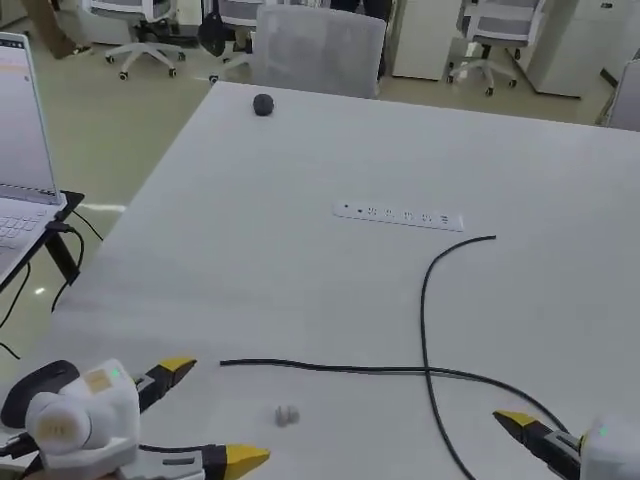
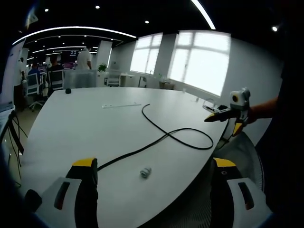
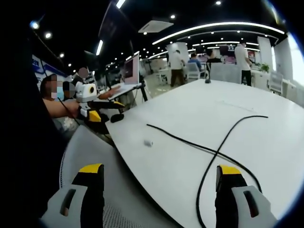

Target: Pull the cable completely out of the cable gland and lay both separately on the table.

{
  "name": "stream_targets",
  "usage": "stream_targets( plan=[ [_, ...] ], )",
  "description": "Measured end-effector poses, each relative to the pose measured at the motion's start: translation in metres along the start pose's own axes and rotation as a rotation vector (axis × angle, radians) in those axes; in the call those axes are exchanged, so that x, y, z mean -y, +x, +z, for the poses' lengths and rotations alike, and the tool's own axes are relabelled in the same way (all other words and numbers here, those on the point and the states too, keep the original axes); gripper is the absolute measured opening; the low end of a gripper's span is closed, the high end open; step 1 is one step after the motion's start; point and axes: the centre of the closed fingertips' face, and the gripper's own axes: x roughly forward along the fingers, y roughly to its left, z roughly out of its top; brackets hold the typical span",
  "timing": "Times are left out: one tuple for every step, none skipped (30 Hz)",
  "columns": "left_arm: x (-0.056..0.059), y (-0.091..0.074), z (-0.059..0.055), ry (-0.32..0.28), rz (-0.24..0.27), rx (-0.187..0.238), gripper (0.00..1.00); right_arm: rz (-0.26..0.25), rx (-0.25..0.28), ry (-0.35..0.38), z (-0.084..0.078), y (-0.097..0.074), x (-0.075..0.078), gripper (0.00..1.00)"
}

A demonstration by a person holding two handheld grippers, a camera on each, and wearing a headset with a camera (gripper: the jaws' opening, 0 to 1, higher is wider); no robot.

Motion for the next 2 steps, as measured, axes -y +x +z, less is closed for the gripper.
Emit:
stream_targets(
  plan=[
    [0.0000, 0.0003, -0.0008, 0.001, -0.002, -0.001, 0.99, 0.000, 0.000, 0.000, -0.0002, -0.0001, 0.0001, 0.99],
    [0.0007, 0.0004, -0.0010, 0.002, -0.006, -0.001, 0.99, 0.000, 0.002, 0.003, -0.0004, -0.0001, 0.0004, 0.99]
  ],
)
